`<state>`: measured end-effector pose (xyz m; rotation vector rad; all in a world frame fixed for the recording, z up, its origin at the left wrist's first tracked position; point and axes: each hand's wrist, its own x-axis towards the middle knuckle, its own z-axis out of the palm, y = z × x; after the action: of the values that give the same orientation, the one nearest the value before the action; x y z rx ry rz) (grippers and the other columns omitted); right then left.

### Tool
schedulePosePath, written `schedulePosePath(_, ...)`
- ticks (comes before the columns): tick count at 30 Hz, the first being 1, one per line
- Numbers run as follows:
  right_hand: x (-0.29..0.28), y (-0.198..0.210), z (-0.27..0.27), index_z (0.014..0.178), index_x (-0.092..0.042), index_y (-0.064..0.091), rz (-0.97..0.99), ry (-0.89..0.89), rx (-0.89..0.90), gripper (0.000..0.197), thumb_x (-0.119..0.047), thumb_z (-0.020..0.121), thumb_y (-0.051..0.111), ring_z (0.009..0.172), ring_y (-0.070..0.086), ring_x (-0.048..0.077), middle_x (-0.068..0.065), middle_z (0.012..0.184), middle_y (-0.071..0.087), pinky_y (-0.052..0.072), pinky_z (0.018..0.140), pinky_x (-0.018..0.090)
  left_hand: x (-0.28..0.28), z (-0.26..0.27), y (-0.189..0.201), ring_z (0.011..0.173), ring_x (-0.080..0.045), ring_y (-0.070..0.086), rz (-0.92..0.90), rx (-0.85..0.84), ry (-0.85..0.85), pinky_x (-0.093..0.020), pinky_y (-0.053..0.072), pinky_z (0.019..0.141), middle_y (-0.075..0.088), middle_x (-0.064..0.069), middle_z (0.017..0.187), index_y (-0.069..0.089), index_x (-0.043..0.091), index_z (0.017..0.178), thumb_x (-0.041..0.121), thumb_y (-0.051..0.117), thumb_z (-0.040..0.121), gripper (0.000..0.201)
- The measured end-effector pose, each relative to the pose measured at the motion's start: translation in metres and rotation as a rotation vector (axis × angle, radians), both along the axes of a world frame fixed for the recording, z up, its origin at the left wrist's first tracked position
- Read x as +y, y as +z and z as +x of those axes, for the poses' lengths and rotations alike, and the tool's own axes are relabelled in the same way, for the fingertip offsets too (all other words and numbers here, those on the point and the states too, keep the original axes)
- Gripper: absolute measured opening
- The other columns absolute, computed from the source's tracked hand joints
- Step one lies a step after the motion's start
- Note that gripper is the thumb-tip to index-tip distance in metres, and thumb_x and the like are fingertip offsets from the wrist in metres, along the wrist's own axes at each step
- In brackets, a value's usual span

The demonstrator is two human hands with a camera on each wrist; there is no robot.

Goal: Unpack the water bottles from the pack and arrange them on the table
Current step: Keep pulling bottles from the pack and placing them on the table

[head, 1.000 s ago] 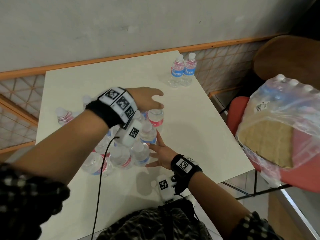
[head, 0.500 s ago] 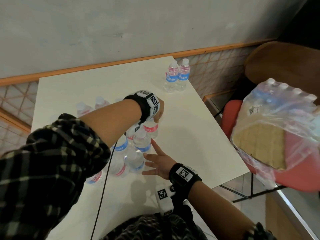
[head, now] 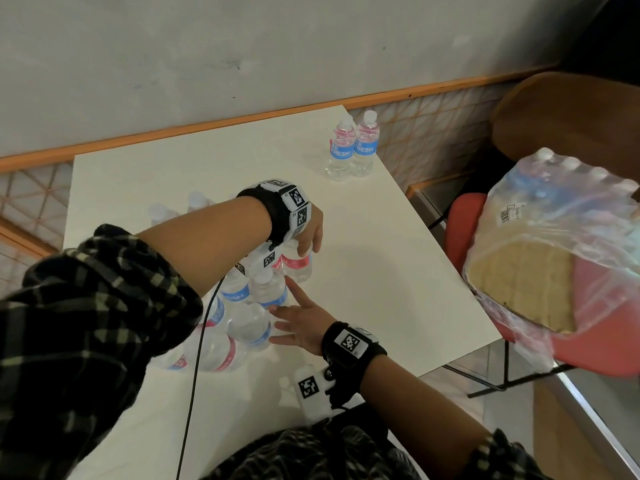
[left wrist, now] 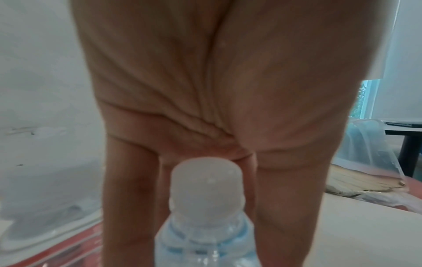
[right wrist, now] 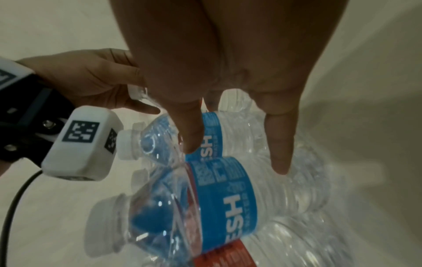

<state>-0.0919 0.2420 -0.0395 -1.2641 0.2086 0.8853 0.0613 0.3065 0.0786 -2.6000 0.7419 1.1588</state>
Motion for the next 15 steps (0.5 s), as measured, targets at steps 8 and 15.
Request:
schedulePosePath(8, -0.075, 0.008, 0.026, 0.138, -0.028, 0.044, -0.14, -0.044, 0.004, 0.057, 0.0, 0.089, 0.056, 0.094, 0.056, 0.016, -0.002, 0.104, 0.059, 0.052, 0.088, 0.042, -0.034, 0.001, 0.01, 0.109, -0.02, 0.055, 0.033, -0.123, -0.077, -0.032, 0.042, 0.087, 0.055, -0.002, 0.12, 0.055, 0.018, 0.123, 0.039, 0.06, 0.09, 0.039)
schedulePosePath(15, -0.193, 0.007, 0.029, 0.13, -0.016, 0.05, -0.498, -0.106, -0.038, 0.045, -0.008, 0.088, 0.062, 0.101, 0.055, 0.018, 0.005, 0.112, 0.056, 0.048, 0.085, 0.035, -0.126, -0.023, -0.019, 0.126, -0.024, 0.047, -0.322, -0.056, 0.017, -0.033, 0.038, 0.102, 0.048, -0.004, 0.14, 0.052, 0.015, 0.133, 0.039, 0.056, 0.092, 0.047)
